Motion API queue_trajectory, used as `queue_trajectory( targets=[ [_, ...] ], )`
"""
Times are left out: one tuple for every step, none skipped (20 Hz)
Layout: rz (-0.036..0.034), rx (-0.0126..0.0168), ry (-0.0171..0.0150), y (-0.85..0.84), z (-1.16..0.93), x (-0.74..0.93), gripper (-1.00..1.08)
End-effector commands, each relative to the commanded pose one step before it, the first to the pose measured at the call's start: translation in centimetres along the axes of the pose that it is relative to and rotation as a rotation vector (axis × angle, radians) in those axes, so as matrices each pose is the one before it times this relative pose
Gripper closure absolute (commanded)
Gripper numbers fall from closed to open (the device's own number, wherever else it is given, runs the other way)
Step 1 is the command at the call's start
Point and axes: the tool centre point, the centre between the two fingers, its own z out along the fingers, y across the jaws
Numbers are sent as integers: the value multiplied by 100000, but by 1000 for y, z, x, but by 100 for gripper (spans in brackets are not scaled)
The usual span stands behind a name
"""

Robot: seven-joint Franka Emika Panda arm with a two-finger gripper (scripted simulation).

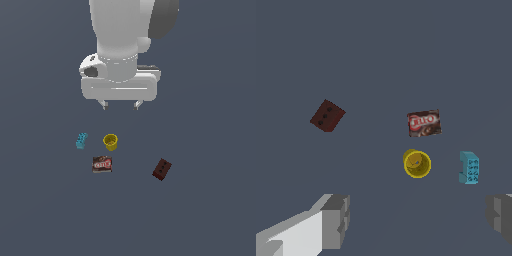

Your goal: Pick up a designated object from a clutter of objects.

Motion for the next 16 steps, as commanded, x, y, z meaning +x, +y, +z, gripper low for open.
queue_trajectory(
  targets=[
    [0, 0, 0, 1, 0, 0, -92],
    [122, -62, 70, 59, -22, 6, -92],
    [327, -161, 184, 165, -52, 24, -92],
    [555, -274, 313, 279, -92, 35, -92],
    [762, -379, 432, 388, -128, 48, -92],
    [955, -483, 548, 496, -165, 57, -92],
    [904, -470, 528, 485, -164, 51, -92],
    [664, -360, 399, 373, -130, 34, -92],
    [426, -248, 269, 259, -95, 17, -92],
    [198, -133, 140, 142, -57, 4, -92],
    [0, 0, 0, 34, -6, -1, -92],
    [-128, 56, -65, -92, 22, -8, -92],
    [-17, 73, -63, -89, 49, 16, -92],
    [119, 62, -33, -71, 67, 43, -92],
    [233, 51, -8, -82, 87, 67, -92],
    [346, 66, -4, -99, 118, 92, -92]
  ],
)
